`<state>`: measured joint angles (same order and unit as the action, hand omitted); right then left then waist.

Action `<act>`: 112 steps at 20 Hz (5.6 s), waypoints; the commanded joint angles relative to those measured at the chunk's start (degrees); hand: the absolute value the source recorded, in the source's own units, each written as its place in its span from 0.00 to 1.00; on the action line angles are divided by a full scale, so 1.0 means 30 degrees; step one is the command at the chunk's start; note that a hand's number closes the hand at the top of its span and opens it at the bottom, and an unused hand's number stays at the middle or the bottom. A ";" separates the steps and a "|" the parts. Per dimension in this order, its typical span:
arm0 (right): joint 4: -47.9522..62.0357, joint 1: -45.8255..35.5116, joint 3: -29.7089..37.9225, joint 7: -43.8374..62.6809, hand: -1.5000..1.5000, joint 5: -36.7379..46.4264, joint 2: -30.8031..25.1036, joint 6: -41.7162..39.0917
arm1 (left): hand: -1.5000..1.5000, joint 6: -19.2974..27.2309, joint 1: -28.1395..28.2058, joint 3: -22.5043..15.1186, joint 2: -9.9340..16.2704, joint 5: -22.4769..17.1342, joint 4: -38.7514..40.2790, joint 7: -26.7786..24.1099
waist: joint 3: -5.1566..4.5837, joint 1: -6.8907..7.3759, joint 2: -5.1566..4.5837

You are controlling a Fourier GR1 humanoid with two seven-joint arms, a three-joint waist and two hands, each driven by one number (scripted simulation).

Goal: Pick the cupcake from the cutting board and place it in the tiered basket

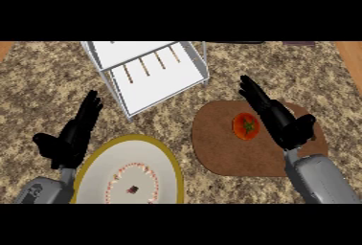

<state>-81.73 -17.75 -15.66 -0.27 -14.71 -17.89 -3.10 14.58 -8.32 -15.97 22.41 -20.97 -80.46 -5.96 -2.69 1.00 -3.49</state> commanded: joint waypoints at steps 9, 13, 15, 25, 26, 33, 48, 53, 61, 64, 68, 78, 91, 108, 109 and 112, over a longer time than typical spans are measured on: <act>-0.0805 0.2921 0.8868 -0.6381 0.00 0.1585 0.0712 1.0627 | 0.50 -0.0607 0.0577 -0.0263 -0.0354 -0.1085 0.0287 0.2014 | 0.1022 -0.2754 0.1302; -0.0332 0.6322 0.8404 -1.3648 0.00 0.3001 0.2290 1.0341 | 0.50 -0.0936 -0.0584 -0.1142 -0.0745 -0.0826 -0.0176 0.3325 | 0.0957 -0.1027 0.1138; -0.1855 0.7741 0.6822 -1.3014 0.00 0.5150 0.2218 1.1354 | 0.50 -0.1271 -0.0387 -0.0936 -0.0196 -0.0886 -0.0969 0.3875 | 0.0902 -0.0686 0.1222; -0.5634 1.1923 0.4328 -0.1516 0.00 1.5231 0.0185 1.5901 | 0.50 -0.1319 -0.0493 -0.0755 -0.0366 -0.0835 -0.0840 0.4126 | 0.0649 -0.0753 0.1126; -0.5637 1.2400 0.4336 -0.0520 0.00 1.6116 0.0311 1.5974 | 0.50 -0.1270 -0.0764 -0.0875 -0.0186 -0.0733 -0.1242 0.4601 | 0.0649 -0.0743 0.1129; -0.8534 1.2418 0.2839 0.7079 0.00 2.2503 0.1829 1.2794 | 0.50 -0.1178 -0.1499 -0.1066 -0.0383 -0.0603 -0.1716 0.5245 | 0.0668 -0.0148 0.1053; -0.7530 0.2998 -0.0871 2.2277 0.00 3.2375 0.5940 0.1377 | 0.50 -0.1946 -0.1139 -0.0479 -0.1020 -0.0238 -0.0656 0.4588 | 0.0882 -0.0198 0.1156; -0.4872 0.2926 -0.1575 2.2619 0.00 3.1322 0.5954 0.3384 | 0.50 -0.1502 -0.0919 -0.0420 -0.1536 0.0394 -0.1888 0.5316 | 0.0901 -0.0228 0.1167; -0.3614 0.3354 -0.0929 2.2622 0.00 3.2376 0.5959 0.4760 | 0.50 -0.3180 -0.0939 0.0713 -0.1466 0.0284 -0.0929 0.5079 | 0.0898 -0.0323 0.1163; -0.3854 0.3831 -0.1162 2.2684 0.00 3.3156 0.5958 0.5471 | 0.50 -0.3620 -0.1206 0.1530 -0.1370 0.0215 -0.0515 0.5079 | 0.0896 -0.0359 0.1167; -0.3949 0.2913 0.0045 2.2149 0.00 3.2521 0.5959 0.4541 | 0.50 -0.3192 -0.0587 0.1249 -0.1796 0.0746 -0.1889 0.6357 | 0.0899 -0.0309 0.1179; -0.2048 0.3741 0.1491 1.9775 0.00 3.1707 0.5958 0.7417 | 0.50 -0.3549 -0.1417 0.2024 -0.3190 0.2179 -0.0239 0.5647 | 0.0898 -0.0382 0.1155; 0.1136 0.3168 0.4315 1.6841 0.00 2.9995 0.5531 1.0062 | 0.50 -0.4692 -0.1110 0.3190 -0.3702 0.2632 -0.1882 0.6991 | 0.0902 -0.0333 0.1162; 0.6699 -0.0617 0.4949 1.3129 1.00 2.8467 0.4979 1.1207 | 0.50 -0.5562 0.0081 0.3476 -0.4122 0.3603 -0.1274 0.5825 | 0.0899 -0.0184 0.1130; 0.6068 0.0040 0.5334 1.2050 1.00 2.7524 0.4164 1.1132 | 0.50 -0.5349 -0.0312 0.3234 -0.4750 0.3775 -0.0938 0.5595 | 0.0900 -0.0286 0.1141; 0.7885 -0.0841 0.5738 1.1695 1.00 2.7611 0.4398 1.2548 | 0.50 -0.4612 -0.0573 0.3067 -0.4905 0.4360 -0.1529 0.6665 | 0.0907 -0.0215 0.1118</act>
<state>-65.77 -17.92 0.19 37.52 67.50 -4.12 30.16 -0.57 -8.89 -5.34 9.55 -9.79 -85.66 13.03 -0.76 0.15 0.99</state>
